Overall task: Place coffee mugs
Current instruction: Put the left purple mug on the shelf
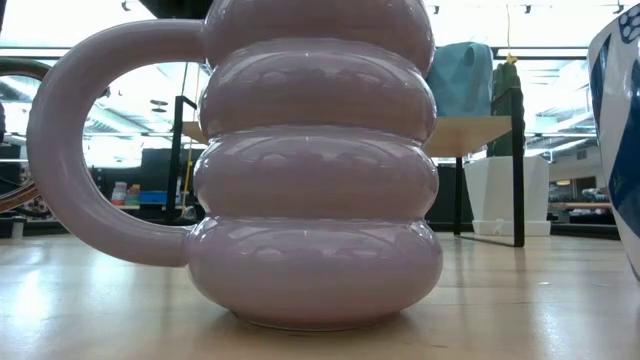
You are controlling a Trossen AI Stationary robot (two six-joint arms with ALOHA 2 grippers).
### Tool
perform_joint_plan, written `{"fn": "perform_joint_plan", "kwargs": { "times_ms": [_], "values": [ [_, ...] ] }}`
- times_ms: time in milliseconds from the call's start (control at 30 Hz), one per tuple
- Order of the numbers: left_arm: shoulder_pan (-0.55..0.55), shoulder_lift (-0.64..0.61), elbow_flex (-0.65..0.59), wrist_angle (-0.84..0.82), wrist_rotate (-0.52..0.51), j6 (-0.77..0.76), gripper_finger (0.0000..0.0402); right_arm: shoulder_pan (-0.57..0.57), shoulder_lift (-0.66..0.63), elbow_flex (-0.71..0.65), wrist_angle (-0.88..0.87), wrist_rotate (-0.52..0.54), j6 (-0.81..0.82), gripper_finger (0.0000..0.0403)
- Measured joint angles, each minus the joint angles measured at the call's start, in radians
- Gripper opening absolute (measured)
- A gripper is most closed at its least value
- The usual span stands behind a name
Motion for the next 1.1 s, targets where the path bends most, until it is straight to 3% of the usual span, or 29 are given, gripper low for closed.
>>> {"fn": "perform_joint_plan", "kwargs": {
  "times_ms": [667,1100],
  "values": [
    [0.003,0.057,0.0,0.128,0.015,0.0,0.0007,0.0,0.0,0.0,0.007,0.001,-0.006,0.0032],
    [0.008,0.043,0.0,0.101,0.014,0.032,0.0008,-0.002,0.001,0.0,0.007,-0.011,-0.008,0.0032]
  ]
}}
